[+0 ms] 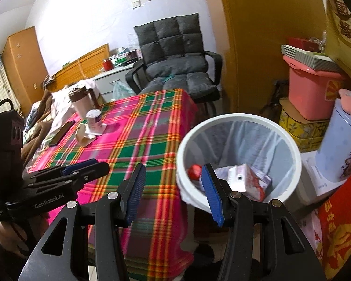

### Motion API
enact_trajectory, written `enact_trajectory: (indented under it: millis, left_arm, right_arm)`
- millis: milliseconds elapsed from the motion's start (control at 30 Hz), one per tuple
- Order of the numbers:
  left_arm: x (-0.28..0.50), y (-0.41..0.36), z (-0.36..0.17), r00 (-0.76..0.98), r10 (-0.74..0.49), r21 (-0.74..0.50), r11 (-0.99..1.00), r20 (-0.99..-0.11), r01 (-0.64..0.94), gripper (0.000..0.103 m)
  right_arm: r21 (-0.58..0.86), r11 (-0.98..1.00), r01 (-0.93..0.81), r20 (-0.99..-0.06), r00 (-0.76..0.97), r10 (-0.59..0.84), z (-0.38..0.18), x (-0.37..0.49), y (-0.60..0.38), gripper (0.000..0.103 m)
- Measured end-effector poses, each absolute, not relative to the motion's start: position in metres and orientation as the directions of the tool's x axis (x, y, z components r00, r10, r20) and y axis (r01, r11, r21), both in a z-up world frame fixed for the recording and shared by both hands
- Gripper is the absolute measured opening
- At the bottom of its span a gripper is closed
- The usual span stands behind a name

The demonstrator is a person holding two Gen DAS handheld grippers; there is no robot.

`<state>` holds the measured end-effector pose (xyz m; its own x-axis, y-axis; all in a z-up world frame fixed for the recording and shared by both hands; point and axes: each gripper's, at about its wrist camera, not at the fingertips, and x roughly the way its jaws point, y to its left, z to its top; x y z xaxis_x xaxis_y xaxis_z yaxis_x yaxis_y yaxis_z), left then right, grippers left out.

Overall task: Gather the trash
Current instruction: 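Withdraw both grippers from the wastebasket back over the table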

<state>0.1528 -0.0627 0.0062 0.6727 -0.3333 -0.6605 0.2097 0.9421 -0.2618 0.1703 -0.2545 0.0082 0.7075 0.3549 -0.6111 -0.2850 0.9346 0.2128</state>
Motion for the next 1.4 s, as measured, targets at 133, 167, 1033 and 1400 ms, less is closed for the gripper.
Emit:
enact_trajectory:
  millis: [133, 167, 1033, 1400]
  left_arm:
    - [0.144, -0.048, 0.008, 0.691, -0.306, -0.252, 0.951, -0.656, 0.182, 0.032]
    - [0.143, -0.046, 0.008, 0.693, -0.302, -0.251, 0.952, -0.654, 0.177, 0.032]
    - [0.136, 0.052, -0.002, 0.723, -0.138, -0.241, 0.97, -0.677, -0.04, 0.032]
    - [0.164, 0.1, 0.003, 0.733, -0.074, -0.238, 0.964, -0.676, -0.122, 0.033]
  right_arm:
    - [0.208, 0.928, -0.308, -0.612, 0.7, 0.369, 0.01, 0.167, -0.243, 0.052]
    - [0.207, 0.926, -0.315, -0.612, 0.697, 0.374, 0.01, 0.166, -0.239, 0.052]
    - [0.22, 0.853, -0.473, -0.623, 0.605, 0.496, 0.014, 0.182, -0.166, 0.052]
    - [0.247, 0.81, -0.532, -0.616, 0.559, 0.555, 0.021, 0.205, -0.137, 0.052]
